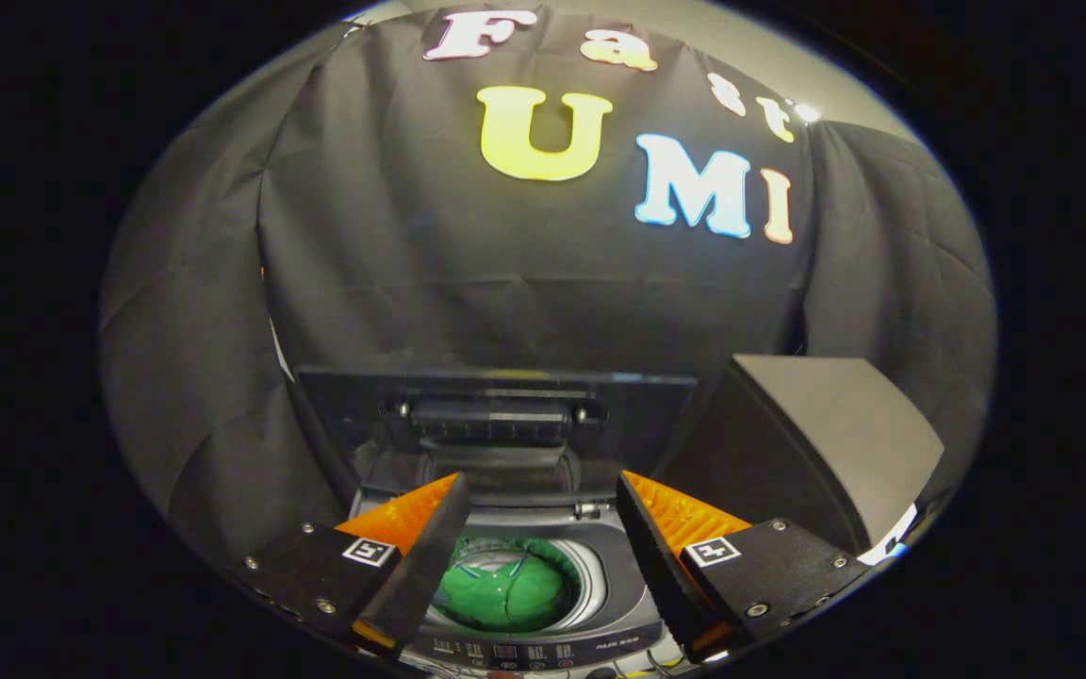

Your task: Put the clothes into the washing machine and then close the washing machine lid.

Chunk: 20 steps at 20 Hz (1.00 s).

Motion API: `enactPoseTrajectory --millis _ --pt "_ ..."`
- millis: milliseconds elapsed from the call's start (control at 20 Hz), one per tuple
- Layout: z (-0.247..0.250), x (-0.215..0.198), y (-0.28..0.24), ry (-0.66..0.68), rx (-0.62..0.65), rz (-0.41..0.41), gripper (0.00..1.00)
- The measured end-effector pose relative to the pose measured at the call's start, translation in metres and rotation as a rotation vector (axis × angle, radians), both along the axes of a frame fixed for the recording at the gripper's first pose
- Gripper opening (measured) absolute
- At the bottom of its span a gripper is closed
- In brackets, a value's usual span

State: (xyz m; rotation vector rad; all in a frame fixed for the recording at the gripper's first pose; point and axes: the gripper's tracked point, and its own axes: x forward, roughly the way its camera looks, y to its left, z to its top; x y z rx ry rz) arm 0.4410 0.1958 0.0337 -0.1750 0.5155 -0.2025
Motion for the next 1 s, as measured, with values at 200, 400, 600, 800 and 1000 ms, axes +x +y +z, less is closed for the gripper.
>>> enactPoseTrajectory --millis 200,400,600,800,1000 --pt "0.041 0.031 -0.004 -0.046 -0.01 -0.025 0.96" --pt "0.064 0.068 -0.008 -0.075 -0.005 -0.026 0.96" --pt "0.052 0.107 -0.015 -0.031 -0.033 -0.021 0.96" --pt "0.026 0.137 -0.01 0.042 -0.046 0.023 0.96" --pt "-0.005 0.154 -0.001 0.107 -0.038 0.072 0.96"
